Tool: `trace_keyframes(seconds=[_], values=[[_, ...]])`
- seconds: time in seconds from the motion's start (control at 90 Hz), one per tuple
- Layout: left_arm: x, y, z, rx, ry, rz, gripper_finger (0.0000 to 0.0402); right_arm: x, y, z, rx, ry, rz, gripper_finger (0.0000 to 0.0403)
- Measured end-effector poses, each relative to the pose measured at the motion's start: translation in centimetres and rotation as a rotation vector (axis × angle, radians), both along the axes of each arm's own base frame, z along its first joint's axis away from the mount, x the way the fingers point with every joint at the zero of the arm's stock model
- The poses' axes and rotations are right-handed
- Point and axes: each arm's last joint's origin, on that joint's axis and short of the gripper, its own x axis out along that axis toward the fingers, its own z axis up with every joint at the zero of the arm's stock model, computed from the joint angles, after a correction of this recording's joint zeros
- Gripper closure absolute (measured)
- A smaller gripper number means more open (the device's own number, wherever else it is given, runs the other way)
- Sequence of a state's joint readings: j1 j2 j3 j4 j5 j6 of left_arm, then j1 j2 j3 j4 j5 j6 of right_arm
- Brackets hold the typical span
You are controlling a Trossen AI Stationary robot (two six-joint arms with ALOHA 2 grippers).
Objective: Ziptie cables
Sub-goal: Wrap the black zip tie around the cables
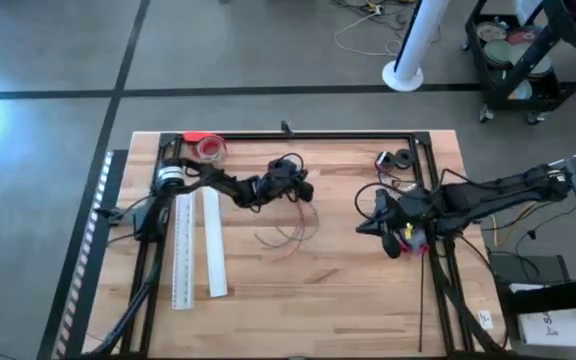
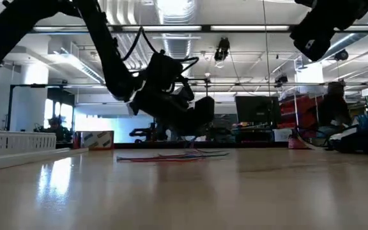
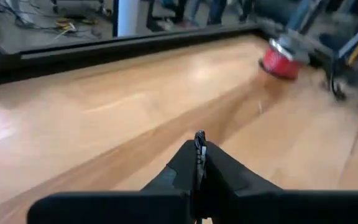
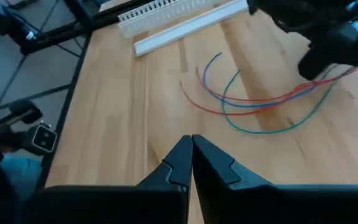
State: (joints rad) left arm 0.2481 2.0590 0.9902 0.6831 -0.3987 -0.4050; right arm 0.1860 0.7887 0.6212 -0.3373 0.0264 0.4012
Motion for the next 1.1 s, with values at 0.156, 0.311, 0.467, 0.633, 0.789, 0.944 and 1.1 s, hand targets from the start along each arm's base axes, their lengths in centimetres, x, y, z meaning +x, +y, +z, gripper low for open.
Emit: trace_keyframes(seconds=[0.156, 0.311, 0.467, 0.633, 0.789, 0.944, 1.1], values=[[-1.5, -0.5, 2.6, 0.043, 0.178, -0.015, 0.0391, 0.0, 0.0, 0.0, 0.000, -0.004, -0.002, 0.0403], [-3.4, -0.2, 3.7, 0.022, 0.321, 0.028, 0.0363, 0.8, 0.2, -0.7, -0.017, 0.012, 0.011, 0.0398], [-4.8, -0.4, 4.3, -0.012, 0.391, 0.038, 0.0316, 2.3, 0.6, -2.4, -0.008, 0.093, 0.029, 0.0350], [-6.5, -1.3, 6.2, -0.055, 0.401, -0.055, 0.0254, 3.4, 1.3, -3.1, 0.093, 0.267, 0.131, 0.0277], [-8.1, -3.5, 8.0, -0.104, 0.286, -0.190, 0.0212, 4.1, 2.8, -2.8, 0.121, 0.440, 0.122, 0.0239], [-10.0, -6.0, 7.6, -0.143, 0.208, -0.218, 0.0201, 3.9, 5.7, -3.3, 0.144, 0.557, 0.145, 0.0236], [-10.8, -9.5, 5.7, -0.187, 0.002, -0.293, 0.0210, 2.4, 10.0, -4.0, 0.131, 0.615, 0.138, 0.0252]])
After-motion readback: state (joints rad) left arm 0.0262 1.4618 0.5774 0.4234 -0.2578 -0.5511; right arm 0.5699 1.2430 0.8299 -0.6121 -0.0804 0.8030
